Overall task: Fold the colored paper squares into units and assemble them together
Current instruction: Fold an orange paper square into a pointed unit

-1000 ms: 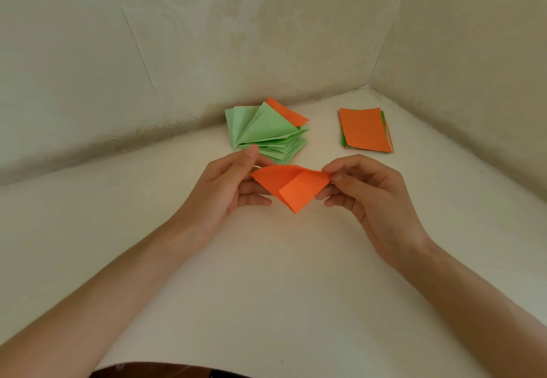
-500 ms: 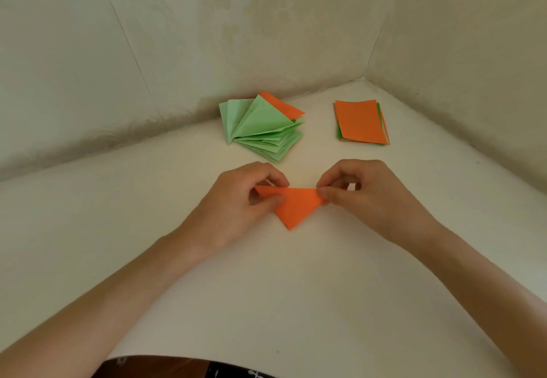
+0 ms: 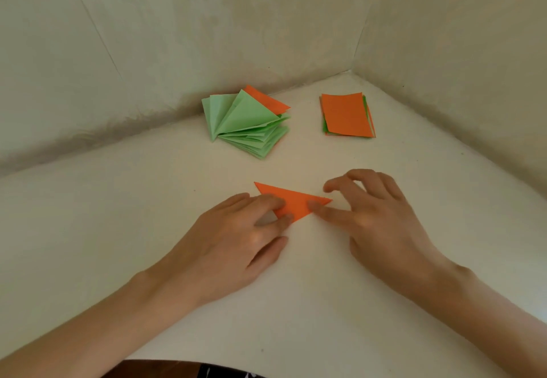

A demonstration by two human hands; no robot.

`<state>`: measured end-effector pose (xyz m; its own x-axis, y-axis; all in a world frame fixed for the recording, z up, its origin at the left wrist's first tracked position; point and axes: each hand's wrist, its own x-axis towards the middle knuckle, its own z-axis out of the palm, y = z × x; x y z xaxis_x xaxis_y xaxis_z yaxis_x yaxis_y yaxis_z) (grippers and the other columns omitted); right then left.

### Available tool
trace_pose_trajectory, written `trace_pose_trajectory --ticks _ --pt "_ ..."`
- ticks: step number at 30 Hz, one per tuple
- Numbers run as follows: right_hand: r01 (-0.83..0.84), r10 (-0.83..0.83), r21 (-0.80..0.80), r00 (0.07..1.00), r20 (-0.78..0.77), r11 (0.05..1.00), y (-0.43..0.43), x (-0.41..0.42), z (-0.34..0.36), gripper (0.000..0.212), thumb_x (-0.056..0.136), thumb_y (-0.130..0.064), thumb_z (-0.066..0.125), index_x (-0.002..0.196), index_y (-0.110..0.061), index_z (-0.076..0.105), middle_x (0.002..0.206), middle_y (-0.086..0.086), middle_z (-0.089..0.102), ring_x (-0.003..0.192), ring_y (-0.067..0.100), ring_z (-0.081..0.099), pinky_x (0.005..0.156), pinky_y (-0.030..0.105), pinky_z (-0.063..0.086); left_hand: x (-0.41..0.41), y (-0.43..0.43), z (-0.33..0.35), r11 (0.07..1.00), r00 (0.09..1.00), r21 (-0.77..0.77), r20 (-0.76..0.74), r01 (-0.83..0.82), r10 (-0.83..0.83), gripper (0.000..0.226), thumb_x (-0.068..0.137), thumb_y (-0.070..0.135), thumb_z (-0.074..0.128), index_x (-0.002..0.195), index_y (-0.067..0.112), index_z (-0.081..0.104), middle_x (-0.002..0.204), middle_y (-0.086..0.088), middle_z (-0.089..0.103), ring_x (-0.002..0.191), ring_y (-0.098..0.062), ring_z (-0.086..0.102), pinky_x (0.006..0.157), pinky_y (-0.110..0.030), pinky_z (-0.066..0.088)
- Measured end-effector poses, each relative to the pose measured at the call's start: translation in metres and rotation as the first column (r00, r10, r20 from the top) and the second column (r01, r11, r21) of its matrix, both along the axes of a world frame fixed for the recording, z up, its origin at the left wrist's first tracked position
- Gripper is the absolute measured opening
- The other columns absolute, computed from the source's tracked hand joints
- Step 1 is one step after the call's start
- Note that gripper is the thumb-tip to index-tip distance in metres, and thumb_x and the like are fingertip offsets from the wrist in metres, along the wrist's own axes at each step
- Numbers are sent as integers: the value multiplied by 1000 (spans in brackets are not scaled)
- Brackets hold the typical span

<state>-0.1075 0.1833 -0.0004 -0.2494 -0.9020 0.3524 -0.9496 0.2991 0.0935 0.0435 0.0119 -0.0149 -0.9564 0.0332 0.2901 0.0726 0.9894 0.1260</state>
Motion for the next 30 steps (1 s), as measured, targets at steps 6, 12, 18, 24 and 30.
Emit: trace_pose_trajectory --ticks 6,12,18,24,30 --pt "15 -15 -5 1000 2 1000 3 -10 3 66 64 -2 23 108 -15 71 107 11 64 102 30 42 83 38 33 0 0 2 1000 1000 -11 -2 -1 1 39 94 33 40 110 12 70 116 -8 65 108 -21 63 101 -37 44" --pt "-126 134 -57 976 171 990 2 1 1 53 72 -6 31 107 -14 70 99 3 64 94 25 48 75 35 45 -5 1 0 995 993 -37 67 -93 95 44 94 42 34 119 20 63 124 -4 60 119 -20 52 103 -36 30" --pt "-131 132 -17 986 101 991 -24 -9 -1 45 80 -16 37 113 -18 69 106 5 63 98 27 49 79 38 43 -5 -10 1 999 996 25 85 -21 19 44 96 41 35 125 20 61 128 -1 57 112 -10 53 105 -31 27" --pt "-134 133 -1 983 128 991 -63 -21 3 47 78 -20 35 105 -17 72 101 7 63 93 34 57 75 41 49 -4 -13 0 995 998 104 66 -2 -5 44 96 40 35 126 20 60 124 0 56 104 -10 57 107 -29 28" --pt "-113 111 38 993 50 993 -47 -12 3 45 79 -18 37 110 -16 70 106 9 63 99 30 50 80 39 42 -1 -5 -1 993 997 96 46 -68 64 45 94 41 35 122 21 64 122 -1 60 100 -12 62 101 -32 39"
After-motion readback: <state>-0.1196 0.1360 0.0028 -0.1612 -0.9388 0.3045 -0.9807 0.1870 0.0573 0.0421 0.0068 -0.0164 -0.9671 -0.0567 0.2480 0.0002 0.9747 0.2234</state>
